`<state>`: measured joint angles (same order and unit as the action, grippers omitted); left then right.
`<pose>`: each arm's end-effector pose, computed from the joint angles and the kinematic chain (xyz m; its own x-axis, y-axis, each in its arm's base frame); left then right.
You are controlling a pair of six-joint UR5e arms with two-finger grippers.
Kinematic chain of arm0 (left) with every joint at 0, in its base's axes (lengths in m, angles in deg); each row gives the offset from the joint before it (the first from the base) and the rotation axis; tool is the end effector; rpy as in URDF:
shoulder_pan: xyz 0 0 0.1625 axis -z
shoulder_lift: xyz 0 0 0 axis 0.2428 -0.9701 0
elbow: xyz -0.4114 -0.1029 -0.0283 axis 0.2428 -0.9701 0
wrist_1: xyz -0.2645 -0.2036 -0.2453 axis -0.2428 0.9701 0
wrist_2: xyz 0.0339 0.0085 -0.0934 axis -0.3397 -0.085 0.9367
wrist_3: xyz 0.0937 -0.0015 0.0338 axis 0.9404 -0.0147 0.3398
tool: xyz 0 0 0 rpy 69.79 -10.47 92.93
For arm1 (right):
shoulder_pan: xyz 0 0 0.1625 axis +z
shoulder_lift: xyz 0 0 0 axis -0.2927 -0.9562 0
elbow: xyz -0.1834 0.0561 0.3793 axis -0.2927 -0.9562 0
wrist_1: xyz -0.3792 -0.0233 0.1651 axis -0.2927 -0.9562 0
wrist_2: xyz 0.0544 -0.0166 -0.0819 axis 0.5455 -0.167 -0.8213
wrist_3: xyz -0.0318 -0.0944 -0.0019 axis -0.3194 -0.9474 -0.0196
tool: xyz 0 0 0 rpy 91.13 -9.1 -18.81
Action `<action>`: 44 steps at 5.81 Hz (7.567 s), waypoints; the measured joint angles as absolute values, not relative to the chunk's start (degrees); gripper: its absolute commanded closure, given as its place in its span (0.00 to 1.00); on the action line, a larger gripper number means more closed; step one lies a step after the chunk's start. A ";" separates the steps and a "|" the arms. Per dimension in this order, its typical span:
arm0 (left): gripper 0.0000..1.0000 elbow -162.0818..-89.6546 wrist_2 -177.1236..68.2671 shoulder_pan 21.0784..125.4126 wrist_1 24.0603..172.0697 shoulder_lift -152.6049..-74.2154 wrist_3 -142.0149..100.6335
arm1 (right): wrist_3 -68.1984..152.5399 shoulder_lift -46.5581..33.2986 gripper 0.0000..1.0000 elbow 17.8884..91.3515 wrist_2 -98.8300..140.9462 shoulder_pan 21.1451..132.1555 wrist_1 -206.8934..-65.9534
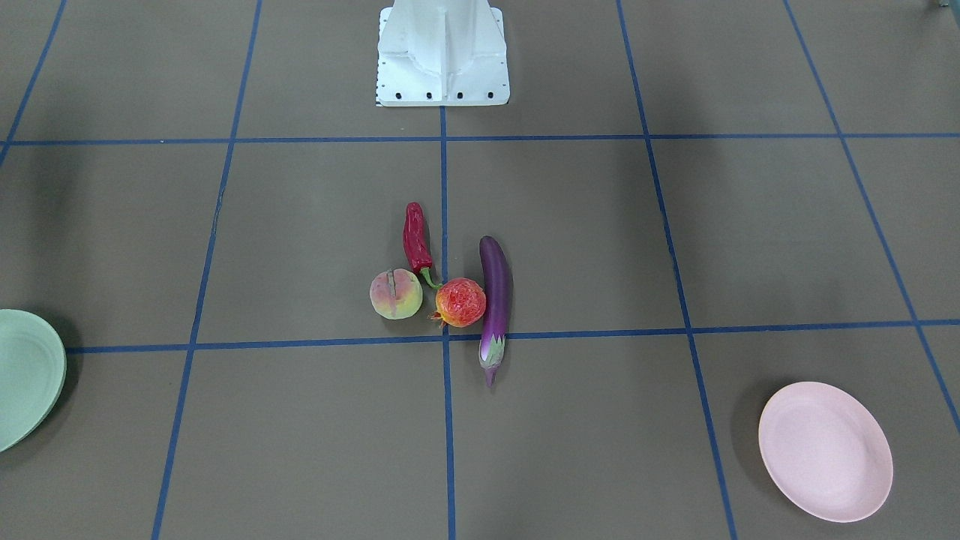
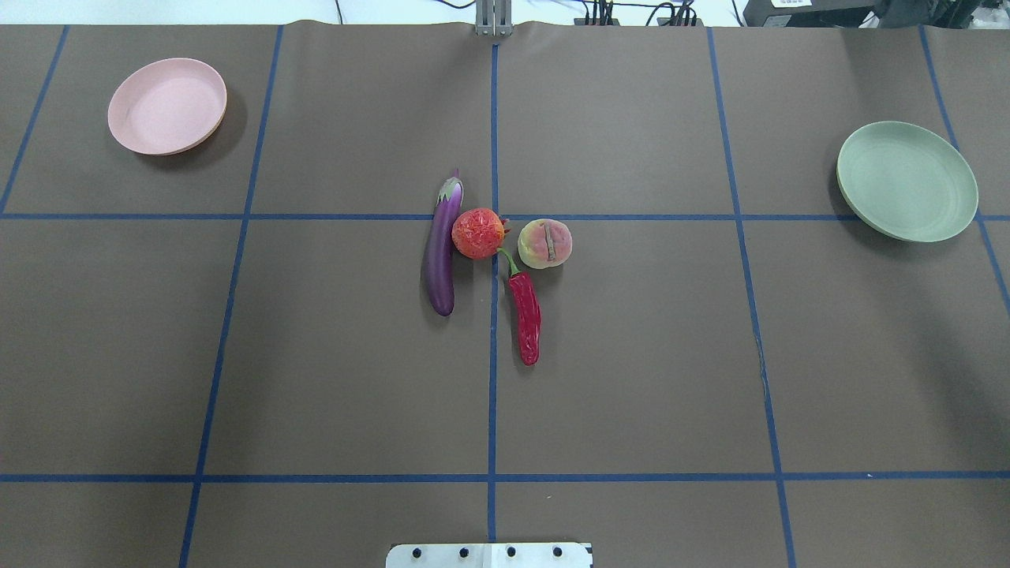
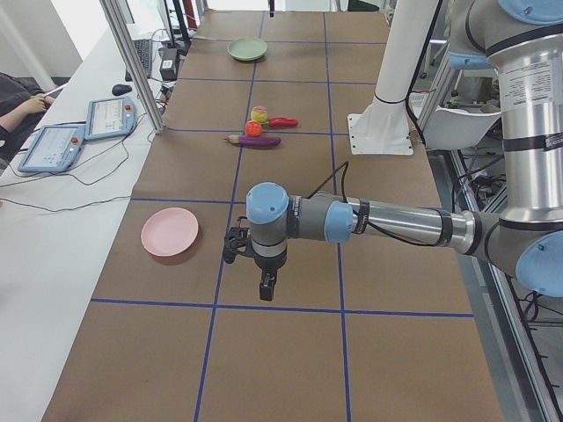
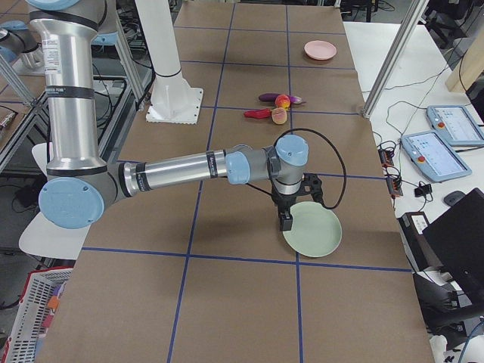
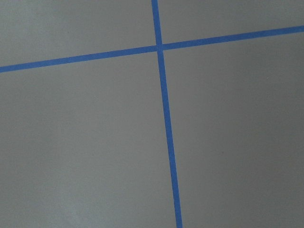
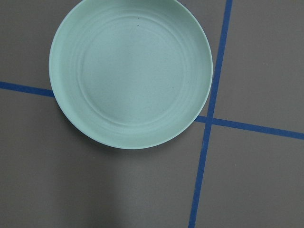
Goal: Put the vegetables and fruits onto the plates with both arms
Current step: 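Move the right gripper from the green plate toward the peach, then lower the right gripper and grasp the yellow-pink peach, then carry the peach with the right gripper onto the green plate, then release the peach and move the right gripper to the pomegranate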
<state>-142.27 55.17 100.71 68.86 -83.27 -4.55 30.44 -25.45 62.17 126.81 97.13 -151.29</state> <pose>-0.0433 -0.4195 0.6019 0.7477 0.1130 -0.6544 -0.0765 0.9935 0.0842 -0.0170 -0.5106 0.5658 0.7604 -0.1618 0.6289 0.1061 0.9864 0.1254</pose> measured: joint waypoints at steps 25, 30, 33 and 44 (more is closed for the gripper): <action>0.00 -141.29 55.56 99.45 70.28 -83.73 -4.21 | 54.35 10.48 1.00 42.85 121.64 72.64 -141.14; 0.00 -141.29 55.61 99.39 70.33 -84.13 -4.20 | 10.23 -10.35 0.01 33.98 134.00 93.39 -136.15; 0.00 -141.33 55.64 99.33 70.29 -84.15 -4.20 | 17.39 -9.96 0.00 32.03 134.26 93.57 -133.15; 0.00 -125.60 59.38 96.49 89.98 -97.41 -4.82 | 75.17 11.94 0.01 52.27 115.31 62.96 -138.56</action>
